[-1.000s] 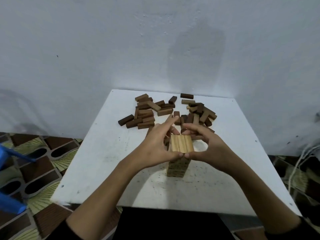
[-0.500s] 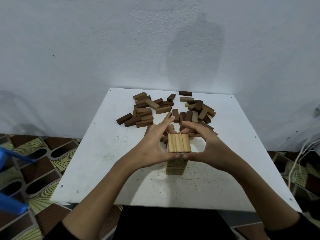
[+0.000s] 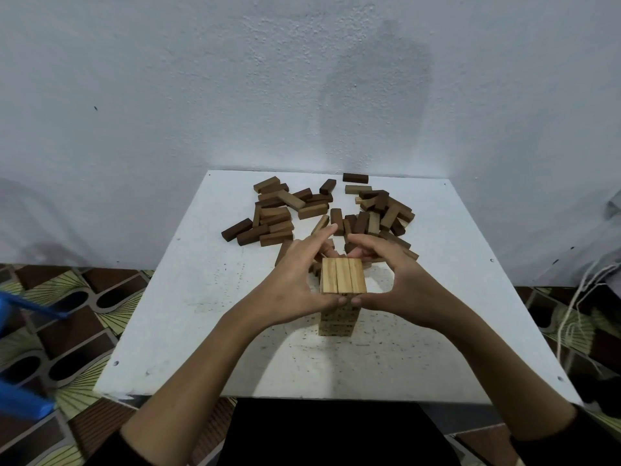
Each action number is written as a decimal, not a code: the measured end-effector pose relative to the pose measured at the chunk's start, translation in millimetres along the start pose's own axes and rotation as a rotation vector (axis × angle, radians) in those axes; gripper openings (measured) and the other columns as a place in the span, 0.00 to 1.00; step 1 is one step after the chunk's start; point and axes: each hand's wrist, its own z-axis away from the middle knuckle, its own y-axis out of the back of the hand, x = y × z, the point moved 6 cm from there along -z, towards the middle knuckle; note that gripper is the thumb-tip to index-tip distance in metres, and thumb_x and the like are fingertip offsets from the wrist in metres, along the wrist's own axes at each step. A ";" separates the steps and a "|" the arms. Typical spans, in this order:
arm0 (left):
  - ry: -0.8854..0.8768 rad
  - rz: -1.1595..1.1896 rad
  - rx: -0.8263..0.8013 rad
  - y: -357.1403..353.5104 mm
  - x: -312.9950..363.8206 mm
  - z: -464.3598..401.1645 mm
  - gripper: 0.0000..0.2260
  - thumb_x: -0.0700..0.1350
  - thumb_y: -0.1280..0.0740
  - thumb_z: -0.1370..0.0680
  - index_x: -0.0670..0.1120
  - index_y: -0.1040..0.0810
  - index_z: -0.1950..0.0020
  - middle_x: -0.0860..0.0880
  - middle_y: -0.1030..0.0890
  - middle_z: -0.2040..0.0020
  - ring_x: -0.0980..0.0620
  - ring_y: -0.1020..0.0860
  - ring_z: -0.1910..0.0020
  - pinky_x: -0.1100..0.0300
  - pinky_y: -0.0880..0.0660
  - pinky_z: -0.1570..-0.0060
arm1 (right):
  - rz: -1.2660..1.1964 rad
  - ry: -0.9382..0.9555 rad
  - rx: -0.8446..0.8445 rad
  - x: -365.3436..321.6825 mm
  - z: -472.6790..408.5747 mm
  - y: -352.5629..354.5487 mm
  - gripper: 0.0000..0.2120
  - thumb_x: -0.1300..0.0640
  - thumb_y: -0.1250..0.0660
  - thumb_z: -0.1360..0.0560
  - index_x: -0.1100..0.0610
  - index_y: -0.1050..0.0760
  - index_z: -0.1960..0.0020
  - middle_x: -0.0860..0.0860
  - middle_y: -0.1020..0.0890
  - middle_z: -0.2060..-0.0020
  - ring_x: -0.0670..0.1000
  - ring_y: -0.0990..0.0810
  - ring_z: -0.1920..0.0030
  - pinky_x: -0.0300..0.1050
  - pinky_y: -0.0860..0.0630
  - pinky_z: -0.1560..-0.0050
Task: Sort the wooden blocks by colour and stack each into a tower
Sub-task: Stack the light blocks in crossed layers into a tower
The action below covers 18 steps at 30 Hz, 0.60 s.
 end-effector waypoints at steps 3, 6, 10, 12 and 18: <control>-0.003 0.013 0.005 -0.7 -0.3 -0.2 0.42 0.46 0.23 0.32 0.54 0.43 0.24 0.63 0.29 0.45 0.57 0.32 0.40 0.71 0.35 0.43 | -0.020 -0.008 -0.004 0.1 0.1 -0.5 0.39 0.56 0.23 0.34 0.45 0.39 0.29 0.44 0.27 0.39 0.47 0.32 0.35 0.46 0.32 0.35; 0.001 0.031 0.010 -1.6 -1.7 -0.7 0.43 0.45 0.23 0.33 0.54 0.42 0.24 0.63 0.29 0.45 0.57 0.32 0.39 0.76 0.37 0.45 | -0.029 -0.019 -0.010 0.7 0.0 -1.2 0.39 0.56 0.23 0.34 0.45 0.39 0.29 0.44 0.28 0.40 0.47 0.33 0.35 0.50 0.32 0.34; 0.001 0.036 0.011 -2.3 -1.0 -1.3 0.42 0.46 0.23 0.33 0.54 0.42 0.25 0.62 0.29 0.45 0.58 0.32 0.40 0.77 0.37 0.46 | -0.027 -0.032 -0.011 2.2 -1.6 -2.7 0.39 0.55 0.23 0.34 0.43 0.39 0.30 0.47 0.29 0.37 0.47 0.32 0.36 0.50 0.30 0.34; -0.002 0.049 0.013 -2.1 0.4 -1.0 0.42 0.45 0.22 0.33 0.53 0.42 0.24 0.59 0.28 0.45 0.57 0.31 0.40 0.73 0.35 0.44 | -0.029 -0.038 -0.013 2.2 -2.0 -3.1 0.39 0.56 0.23 0.34 0.43 0.39 0.29 0.48 0.29 0.37 0.46 0.32 0.36 0.49 0.30 0.35; -0.001 0.097 0.013 -3.6 -1.9 -1.1 0.43 0.48 0.22 0.34 0.55 0.43 0.25 0.58 0.28 0.43 0.59 0.31 0.38 0.75 0.37 0.43 | -0.010 -0.031 -0.017 -0.9 -0.9 -4.0 0.39 0.56 0.24 0.33 0.44 0.40 0.29 0.48 0.30 0.35 0.46 0.33 0.35 0.48 0.31 0.34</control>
